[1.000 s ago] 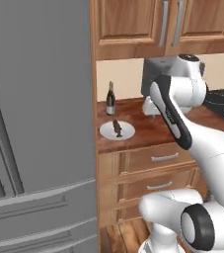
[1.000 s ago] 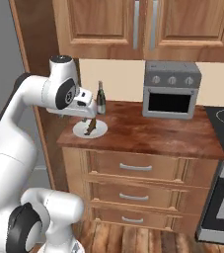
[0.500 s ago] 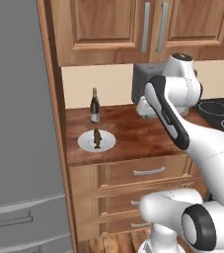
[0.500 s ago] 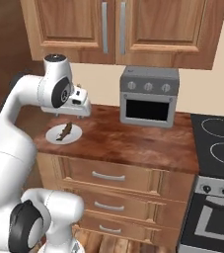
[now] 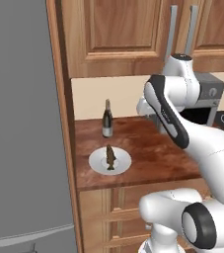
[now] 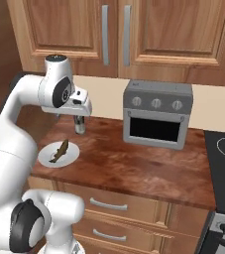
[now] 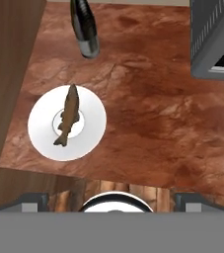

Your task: Pick the fish from the counter and place it in the microwave.

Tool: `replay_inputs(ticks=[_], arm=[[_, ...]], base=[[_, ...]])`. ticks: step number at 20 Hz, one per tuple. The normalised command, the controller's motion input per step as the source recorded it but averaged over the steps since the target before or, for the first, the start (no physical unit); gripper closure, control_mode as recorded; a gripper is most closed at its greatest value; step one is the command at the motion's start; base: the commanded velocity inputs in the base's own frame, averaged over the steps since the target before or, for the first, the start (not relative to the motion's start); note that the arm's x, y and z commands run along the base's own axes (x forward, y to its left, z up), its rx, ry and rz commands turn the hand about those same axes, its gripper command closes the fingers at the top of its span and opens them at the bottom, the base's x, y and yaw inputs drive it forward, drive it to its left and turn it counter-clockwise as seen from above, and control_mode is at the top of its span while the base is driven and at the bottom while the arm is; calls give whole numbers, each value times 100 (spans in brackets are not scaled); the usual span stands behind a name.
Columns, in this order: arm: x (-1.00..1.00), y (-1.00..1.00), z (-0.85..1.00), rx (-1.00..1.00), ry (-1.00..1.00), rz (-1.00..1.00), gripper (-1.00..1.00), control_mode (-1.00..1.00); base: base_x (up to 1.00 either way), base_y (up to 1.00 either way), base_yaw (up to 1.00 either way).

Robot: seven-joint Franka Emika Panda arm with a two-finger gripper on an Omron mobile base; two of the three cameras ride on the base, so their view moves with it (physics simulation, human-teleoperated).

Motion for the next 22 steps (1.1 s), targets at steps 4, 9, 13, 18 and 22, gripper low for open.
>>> replay_inputs(ticks=[4, 9, 13, 18, 22], arm=[[0, 0, 0, 0, 0, 0, -100, 100], [0, 0, 0, 0, 0, 0, -100, 100], [2, 29, -37, 0, 0, 0, -100, -100], [54, 79, -93, -2, 0, -1, -100, -100], [53, 54, -100, 0, 6, -3, -100, -100]], base=[[6, 3, 2], [-5, 0, 0], [0, 3, 0], [0, 0, 0], [0, 0, 0]])
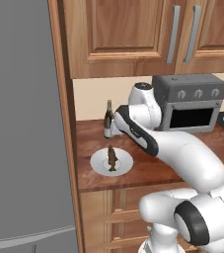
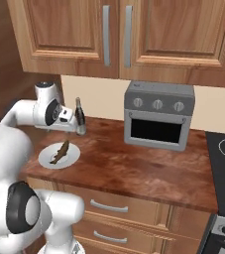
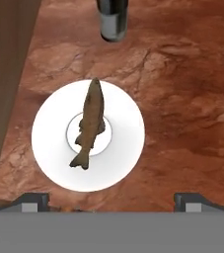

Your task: Pick the fish from the counter and place it in the microwave.

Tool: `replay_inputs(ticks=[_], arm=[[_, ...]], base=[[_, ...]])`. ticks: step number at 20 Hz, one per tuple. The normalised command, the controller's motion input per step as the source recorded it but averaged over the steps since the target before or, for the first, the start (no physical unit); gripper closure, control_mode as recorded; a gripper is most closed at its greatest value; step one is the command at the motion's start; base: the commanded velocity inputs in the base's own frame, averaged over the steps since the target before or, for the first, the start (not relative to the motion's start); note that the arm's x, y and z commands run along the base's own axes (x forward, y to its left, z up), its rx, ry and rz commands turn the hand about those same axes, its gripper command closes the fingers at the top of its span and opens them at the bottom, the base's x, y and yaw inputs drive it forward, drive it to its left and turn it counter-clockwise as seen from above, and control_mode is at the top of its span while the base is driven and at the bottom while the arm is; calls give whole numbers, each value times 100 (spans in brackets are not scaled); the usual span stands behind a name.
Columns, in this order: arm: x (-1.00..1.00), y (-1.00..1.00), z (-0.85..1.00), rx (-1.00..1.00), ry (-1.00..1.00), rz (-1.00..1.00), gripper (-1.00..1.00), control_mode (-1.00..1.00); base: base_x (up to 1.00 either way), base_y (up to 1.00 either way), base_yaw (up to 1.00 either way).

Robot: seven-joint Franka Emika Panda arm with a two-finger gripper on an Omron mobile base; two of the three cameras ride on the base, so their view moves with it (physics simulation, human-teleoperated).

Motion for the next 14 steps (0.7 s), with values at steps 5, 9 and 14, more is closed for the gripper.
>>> replay_inputs(ticks=[5, 9, 14], arm=[[41, 65, -96, -4, 4, -8, -100, -100], [17, 13, -64, -5, 5, -10, -100, -100], [12, 2, -34, -7, 6, -10, -100, -100]], base=[[0, 0, 0], [0, 0, 0], [0, 0, 0]])
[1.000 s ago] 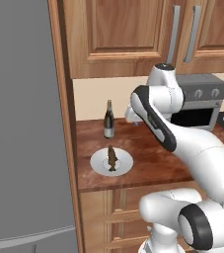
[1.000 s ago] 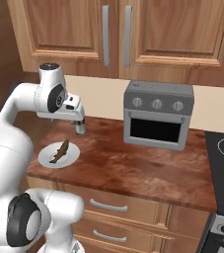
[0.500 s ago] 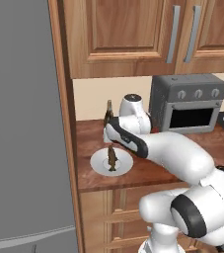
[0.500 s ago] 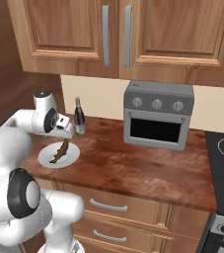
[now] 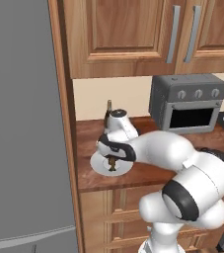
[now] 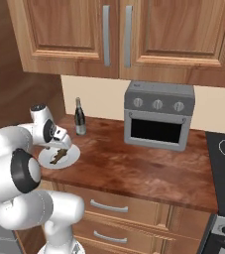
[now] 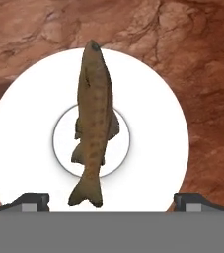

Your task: Pick the fish from the counter and place it in the microwave.

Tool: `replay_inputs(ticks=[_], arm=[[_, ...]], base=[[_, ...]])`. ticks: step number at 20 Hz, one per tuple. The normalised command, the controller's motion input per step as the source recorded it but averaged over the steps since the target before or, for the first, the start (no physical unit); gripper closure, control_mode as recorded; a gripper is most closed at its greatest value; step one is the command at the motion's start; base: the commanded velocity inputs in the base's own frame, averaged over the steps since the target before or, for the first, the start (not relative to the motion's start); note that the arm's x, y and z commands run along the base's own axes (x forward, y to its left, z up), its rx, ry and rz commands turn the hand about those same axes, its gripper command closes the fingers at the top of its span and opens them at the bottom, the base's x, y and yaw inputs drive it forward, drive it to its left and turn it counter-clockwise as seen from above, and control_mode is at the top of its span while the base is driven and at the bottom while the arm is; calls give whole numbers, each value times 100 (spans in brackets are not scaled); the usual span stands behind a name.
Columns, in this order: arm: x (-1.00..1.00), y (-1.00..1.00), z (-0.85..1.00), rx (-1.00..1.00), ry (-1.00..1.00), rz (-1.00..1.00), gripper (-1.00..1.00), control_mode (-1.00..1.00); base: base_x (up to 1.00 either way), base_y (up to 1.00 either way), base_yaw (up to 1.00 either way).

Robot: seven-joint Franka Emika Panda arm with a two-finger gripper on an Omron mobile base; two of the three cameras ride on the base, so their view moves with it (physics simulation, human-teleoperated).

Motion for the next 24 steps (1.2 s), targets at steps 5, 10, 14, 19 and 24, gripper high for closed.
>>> replay_inputs(ticks=[5, 10, 14, 19, 24], arm=[[19, -1, -27, -10, 6, -9, -100, -100], [66, 0, -41, -7, 7, -4, -100, -100], [66, 0, -24, -1, 10, 0, -100, -100], [32, 0, -3, 0, 7, 0, -100, -100], [3, 9, -8, 0, 5, -1, -100, -100]], base=[[0, 0, 0], [0, 0, 0], [0, 0, 0], [0, 0, 0], [0, 0, 0]])
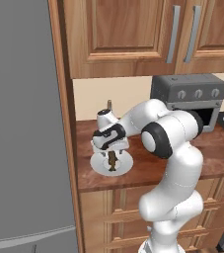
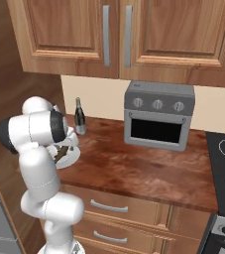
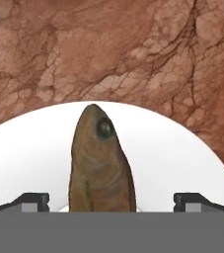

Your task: Pick the fish from the counter and place it in the microwave.

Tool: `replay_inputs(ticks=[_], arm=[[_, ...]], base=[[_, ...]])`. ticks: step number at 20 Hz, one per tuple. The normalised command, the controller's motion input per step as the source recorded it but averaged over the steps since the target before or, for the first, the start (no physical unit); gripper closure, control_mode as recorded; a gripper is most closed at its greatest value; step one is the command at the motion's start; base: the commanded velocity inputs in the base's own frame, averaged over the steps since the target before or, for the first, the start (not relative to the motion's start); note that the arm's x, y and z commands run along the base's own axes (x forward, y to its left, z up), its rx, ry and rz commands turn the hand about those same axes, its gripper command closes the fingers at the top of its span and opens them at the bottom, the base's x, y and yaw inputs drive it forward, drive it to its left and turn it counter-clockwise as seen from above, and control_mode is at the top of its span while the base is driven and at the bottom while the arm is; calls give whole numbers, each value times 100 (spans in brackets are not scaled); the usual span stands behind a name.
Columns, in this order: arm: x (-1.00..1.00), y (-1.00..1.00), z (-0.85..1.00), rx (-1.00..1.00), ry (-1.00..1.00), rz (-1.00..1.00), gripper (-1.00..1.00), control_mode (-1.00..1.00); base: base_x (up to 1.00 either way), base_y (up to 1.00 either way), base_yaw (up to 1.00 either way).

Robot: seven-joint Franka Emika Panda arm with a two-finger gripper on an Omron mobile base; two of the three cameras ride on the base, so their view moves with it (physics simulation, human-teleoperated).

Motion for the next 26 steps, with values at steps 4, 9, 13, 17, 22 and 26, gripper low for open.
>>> replay_inputs(ticks=[4, 9, 13, 17, 22, 26], arm=[[-5, 7, -11, 0, 4, -3, -100, -100], [-12, 0, -17, 0, 4, -6, -100, -100], [-11, 0, -20, 0, 3, -8, -100, -100], [-18, 0, -24, 0, 1, -9, -100, -100], [-16, 0, -22, 0, 0, -10, 100, -100], [-14, 0, -15, 0, 0, -10, 100, -100]], base=[[0, 0, 0], [0, 0, 0], [0, 0, 0], [0, 0, 0], [0, 0, 0], [0, 0, 0]])
